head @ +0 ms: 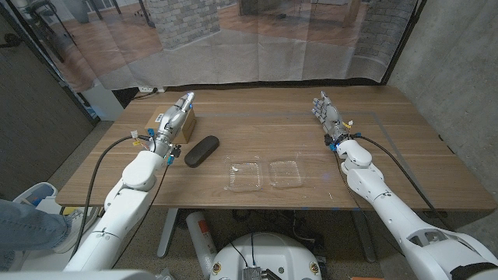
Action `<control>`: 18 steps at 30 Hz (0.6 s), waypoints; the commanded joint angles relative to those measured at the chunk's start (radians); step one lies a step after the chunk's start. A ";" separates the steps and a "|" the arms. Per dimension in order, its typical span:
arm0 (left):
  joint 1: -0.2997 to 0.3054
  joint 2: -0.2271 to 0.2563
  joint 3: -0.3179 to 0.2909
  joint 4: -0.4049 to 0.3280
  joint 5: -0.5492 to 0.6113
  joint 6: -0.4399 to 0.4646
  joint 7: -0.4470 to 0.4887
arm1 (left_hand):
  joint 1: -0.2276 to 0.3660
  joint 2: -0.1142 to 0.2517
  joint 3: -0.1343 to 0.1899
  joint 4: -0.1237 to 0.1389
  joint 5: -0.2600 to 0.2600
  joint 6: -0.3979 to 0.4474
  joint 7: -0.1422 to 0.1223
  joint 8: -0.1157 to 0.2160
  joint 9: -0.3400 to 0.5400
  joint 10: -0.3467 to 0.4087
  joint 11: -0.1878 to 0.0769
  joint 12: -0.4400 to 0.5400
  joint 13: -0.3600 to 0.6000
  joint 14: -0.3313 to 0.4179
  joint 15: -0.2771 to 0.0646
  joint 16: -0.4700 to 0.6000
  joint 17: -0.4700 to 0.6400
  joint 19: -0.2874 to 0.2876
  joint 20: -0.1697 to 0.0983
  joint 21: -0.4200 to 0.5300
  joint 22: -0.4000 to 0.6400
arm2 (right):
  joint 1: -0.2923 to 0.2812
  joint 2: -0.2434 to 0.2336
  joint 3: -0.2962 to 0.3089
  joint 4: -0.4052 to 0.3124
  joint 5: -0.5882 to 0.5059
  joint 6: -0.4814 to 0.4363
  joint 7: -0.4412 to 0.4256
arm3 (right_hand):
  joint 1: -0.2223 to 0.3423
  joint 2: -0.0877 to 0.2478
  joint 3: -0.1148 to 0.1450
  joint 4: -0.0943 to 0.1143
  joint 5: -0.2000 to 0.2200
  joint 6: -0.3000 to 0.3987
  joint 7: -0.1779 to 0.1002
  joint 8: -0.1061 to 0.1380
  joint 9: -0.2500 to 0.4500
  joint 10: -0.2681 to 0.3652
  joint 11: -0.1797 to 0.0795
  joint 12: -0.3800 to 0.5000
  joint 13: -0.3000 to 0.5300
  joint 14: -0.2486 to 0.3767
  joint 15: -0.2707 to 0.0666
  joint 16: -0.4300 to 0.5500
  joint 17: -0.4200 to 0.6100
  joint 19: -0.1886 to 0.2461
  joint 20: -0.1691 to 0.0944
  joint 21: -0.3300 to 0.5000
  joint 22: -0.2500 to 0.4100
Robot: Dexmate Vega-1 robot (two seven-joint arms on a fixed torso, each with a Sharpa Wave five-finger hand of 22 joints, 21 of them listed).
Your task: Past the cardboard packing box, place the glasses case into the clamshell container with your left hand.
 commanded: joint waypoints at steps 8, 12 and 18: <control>0.051 0.018 -0.015 -0.056 0.098 0.023 0.070 | 0.025 0.004 0.000 -0.013 0.004 0.013 0.001 0.006 0.006 0.009 0.001 0.002 0.002 0.010 0.001 0.007 0.002 0.007 -0.015 0.003 0.003 | -0.012 0.000 0.006 -0.014 0.004 -0.004 -0.007 | 0.002 0.010 0.002 -0.009 0.002 0.004 0.000 0.003 0.004 0.010 0.000 0.004 0.003 0.007 -0.003 0.001 0.004 -0.003 -0.023 0.010 0.003; 0.059 0.020 -0.015 -0.064 0.125 0.026 0.091 | 0.029 0.005 0.001 -0.015 0.004 0.016 0.001 0.006 0.007 0.010 0.001 0.002 0.002 0.012 0.002 0.007 0.002 0.008 -0.013 0.003 0.003 | -0.010 0.001 0.004 -0.012 0.001 0.001 -0.005 | 0.002 0.010 0.001 -0.009 0.002 0.004 0.000 0.002 0.004 0.010 0.001 0.004 0.003 0.007 -0.002 0.001 0.004 -0.003 -0.022 0.010 0.003; 0.075 0.027 -0.017 -0.085 0.166 0.036 0.116 | 0.043 0.007 0.004 -0.023 0.005 0.026 -0.001 0.008 0.007 0.018 -0.002 0.003 0.002 0.017 0.001 0.007 0.002 0.010 -0.013 0.003 0.003 | -0.013 -0.001 0.002 -0.016 -0.001 0.001 -0.007 | 0.002 0.011 0.001 -0.009 0.001 0.005 -0.002 0.002 0.004 0.010 0.000 0.003 0.003 0.008 -0.003 0.001 0.004 -0.004 -0.021 0.010 0.003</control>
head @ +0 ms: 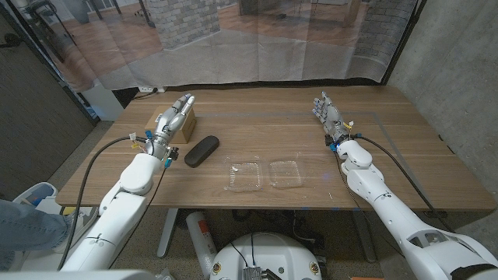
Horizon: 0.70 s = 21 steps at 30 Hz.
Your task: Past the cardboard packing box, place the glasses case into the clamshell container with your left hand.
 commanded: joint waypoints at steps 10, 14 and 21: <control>0.056 0.019 -0.015 -0.070 0.113 0.031 0.075 | 0.031 0.003 0.003 -0.018 0.005 0.018 0.002 0.010 0.002 0.015 0.002 0.003 0.002 0.011 -0.002 0.006 0.002 0.006 -0.008 0.003 0.003 | -0.009 -0.004 -0.002 -0.023 -0.002 -0.009 -0.012 | 0.002 0.012 0.004 -0.006 0.001 0.005 -0.003 0.002 0.004 0.010 -0.002 0.003 0.003 0.008 -0.002 0.001 0.001 -0.004 -0.021 0.003 0.003; 0.060 0.023 -0.017 -0.076 0.123 0.033 0.078 | 0.036 0.004 0.004 -0.020 0.005 0.021 0.002 0.010 0.002 0.017 0.004 0.003 0.003 0.013 -0.001 0.006 0.002 0.006 -0.008 0.002 0.003 | -0.007 -0.005 -0.004 -0.025 -0.005 -0.009 -0.013 | 0.002 0.012 0.004 -0.006 0.001 0.005 -0.003 0.001 0.004 0.011 -0.002 0.003 0.003 0.009 -0.002 0.001 0.001 -0.004 -0.021 0.003 0.003; 0.072 0.030 -0.016 -0.097 0.186 0.056 0.113 | 0.047 0.005 0.006 -0.026 0.005 0.023 -0.004 0.009 0.003 0.018 0.003 0.003 0.003 0.017 0.000 0.007 0.002 0.008 -0.004 0.003 0.003 | -0.004 -0.004 -0.006 -0.025 -0.006 -0.013 -0.018 | 0.002 0.013 0.004 -0.007 0.001 0.006 -0.004 0.002 0.004 0.010 -0.002 0.003 0.003 0.009 -0.002 0.001 0.001 -0.004 -0.020 0.003 0.003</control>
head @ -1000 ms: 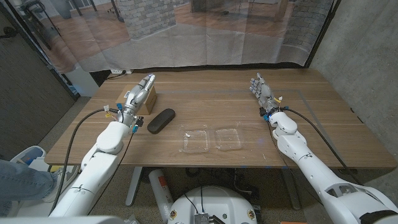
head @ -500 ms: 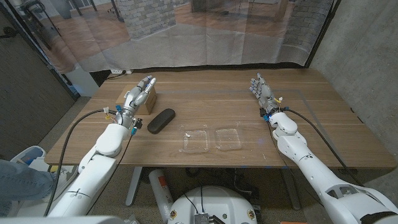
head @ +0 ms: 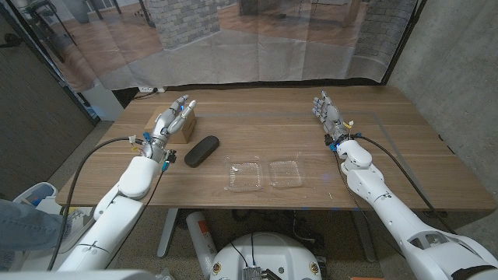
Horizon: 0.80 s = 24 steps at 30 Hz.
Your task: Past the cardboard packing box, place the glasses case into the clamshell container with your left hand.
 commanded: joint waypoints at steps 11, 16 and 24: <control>0.030 0.020 0.001 -0.050 0.142 0.063 0.079 | 0.037 0.003 0.001 -0.020 0.006 0.017 -0.005 0.011 0.003 0.014 0.002 0.003 0.003 0.015 -0.001 0.007 0.002 0.008 -0.004 0.003 0.004 | 0.012 0.002 -0.006 0.008 -0.007 0.000 -0.004 | 0.003 0.014 0.003 -0.008 0.000 0.008 -0.004 0.001 0.004 0.011 -0.002 0.003 0.003 0.010 -0.004 0.000 0.001 -0.004 -0.020 0.003 0.003; 0.032 0.026 0.003 -0.053 0.156 0.072 0.085 | 0.043 0.003 0.003 -0.023 0.006 0.023 -0.005 0.012 0.004 0.018 0.000 0.004 0.003 0.017 -0.003 0.007 0.002 0.009 -0.004 0.003 0.004 | 0.015 0.001 -0.007 0.010 -0.008 0.001 -0.004 | 0.003 0.014 0.003 -0.008 0.000 0.008 -0.004 0.001 0.004 0.012 -0.001 0.003 0.003 0.010 -0.004 0.000 0.001 -0.004 -0.020 0.003 0.003; 0.028 0.040 0.018 -0.055 0.182 0.092 0.085 | 0.056 0.003 0.005 -0.030 0.006 0.030 -0.002 0.012 0.004 0.022 0.004 0.003 0.003 0.024 -0.005 0.008 0.003 0.016 -0.006 0.005 0.004 | 0.019 0.004 -0.008 0.020 -0.009 0.003 -0.002 | 0.005 0.016 0.004 -0.010 0.000 0.009 -0.005 0.001 0.004 0.012 -0.002 0.002 0.003 0.010 -0.005 0.000 0.001 -0.004 -0.020 0.004 0.003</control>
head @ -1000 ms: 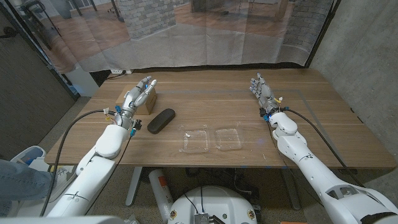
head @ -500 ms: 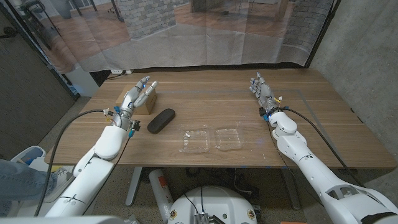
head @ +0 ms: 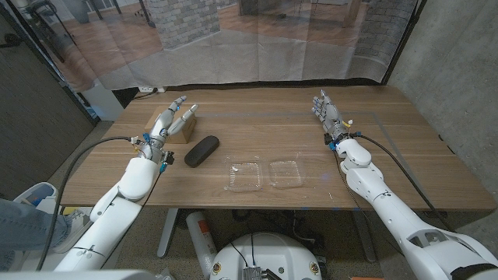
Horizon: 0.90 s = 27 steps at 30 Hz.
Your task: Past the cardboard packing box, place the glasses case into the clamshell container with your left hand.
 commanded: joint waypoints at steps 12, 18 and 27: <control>0.005 0.027 0.032 -0.028 0.065 0.065 0.012 | 0.028 -0.003 0.000 -0.014 0.006 0.006 0.001 0.001 0.004 0.009 0.006 0.001 0.004 0.004 0.008 0.005 0.003 -0.005 0.000 0.000 0.004 | 0.000 0.002 0.003 0.016 0.007 0.016 0.016 | 0.001 0.012 -0.001 -0.008 0.000 0.009 -0.005 0.001 0.005 0.012 -0.001 0.002 0.003 0.006 0.000 0.000 0.001 -0.004 -0.020 0.004 0.003; 0.010 0.037 0.047 -0.052 0.104 0.109 0.020 | 0.034 -0.004 -0.001 -0.018 0.006 0.003 -0.001 -0.002 0.005 0.005 0.009 -0.002 0.004 -0.003 0.010 0.001 0.003 -0.011 0.001 -0.002 0.004 | -0.005 0.004 0.009 0.014 0.014 0.015 0.015 | 0.002 0.012 -0.001 -0.008 -0.001 0.008 -0.005 0.000 0.005 0.012 -0.001 0.002 0.003 0.005 0.001 0.000 0.001 -0.004 -0.020 0.004 0.003; 0.021 0.051 0.055 -0.077 0.132 0.143 0.025 | 0.042 -0.006 0.000 -0.023 0.006 0.003 -0.003 -0.003 0.005 0.006 0.012 -0.002 0.004 0.001 0.011 0.002 0.003 -0.013 0.007 -0.002 0.005 | -0.006 0.002 0.010 0.020 0.014 0.029 0.027 | 0.003 0.013 -0.001 -0.009 -0.001 0.009 -0.004 0.000 0.005 0.012 -0.001 0.002 0.003 0.005 0.002 0.000 0.001 -0.004 -0.020 0.004 0.003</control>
